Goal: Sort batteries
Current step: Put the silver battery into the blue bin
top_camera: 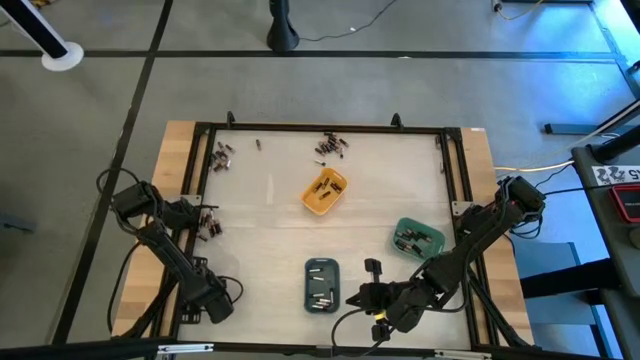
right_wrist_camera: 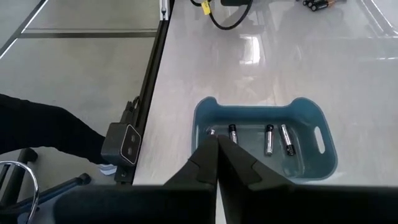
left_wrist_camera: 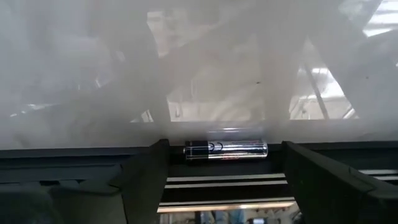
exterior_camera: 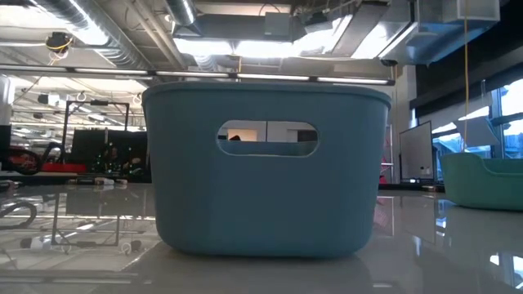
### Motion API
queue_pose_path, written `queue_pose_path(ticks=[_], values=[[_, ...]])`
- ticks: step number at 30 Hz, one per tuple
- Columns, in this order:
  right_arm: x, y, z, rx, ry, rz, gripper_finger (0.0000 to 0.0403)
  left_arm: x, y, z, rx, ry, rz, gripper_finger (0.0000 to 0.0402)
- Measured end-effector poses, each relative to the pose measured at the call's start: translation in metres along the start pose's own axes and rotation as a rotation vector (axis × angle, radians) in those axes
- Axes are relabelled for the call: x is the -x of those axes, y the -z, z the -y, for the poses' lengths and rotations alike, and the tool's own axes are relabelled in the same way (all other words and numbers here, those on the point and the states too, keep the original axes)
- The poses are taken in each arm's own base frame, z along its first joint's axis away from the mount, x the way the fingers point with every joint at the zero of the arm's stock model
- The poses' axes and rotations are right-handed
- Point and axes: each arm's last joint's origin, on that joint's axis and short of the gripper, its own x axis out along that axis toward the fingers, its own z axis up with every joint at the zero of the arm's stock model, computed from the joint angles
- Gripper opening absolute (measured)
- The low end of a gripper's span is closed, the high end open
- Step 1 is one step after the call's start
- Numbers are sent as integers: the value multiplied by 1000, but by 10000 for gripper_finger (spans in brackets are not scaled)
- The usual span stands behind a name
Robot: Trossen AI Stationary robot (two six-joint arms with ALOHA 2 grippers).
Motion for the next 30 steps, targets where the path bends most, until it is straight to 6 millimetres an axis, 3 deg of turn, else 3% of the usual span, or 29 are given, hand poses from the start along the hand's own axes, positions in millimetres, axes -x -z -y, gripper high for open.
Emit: queue_pose_path(ticks=[5, 15, 18, 24, 30], values=[[0, 0, 0, -4, -3, -2, 5, -11, -6, 0, -24, -17, -84, 294], [0, 0, 0, -22, -3, -2, 5, -10, -12, -1, 42, -47, -86, 291], [0, 0, 0, -22, -3, -2, 5, -10, -12, -2, 87, -61, -75, 268], [0, 0, 0, -23, -3, -2, 5, -11, -10, -2, 129, -84, -68, 180], [0, 0, -1, -24, -15, -9, 5, -10, -10, -1, 129, -86, -66, 172]])
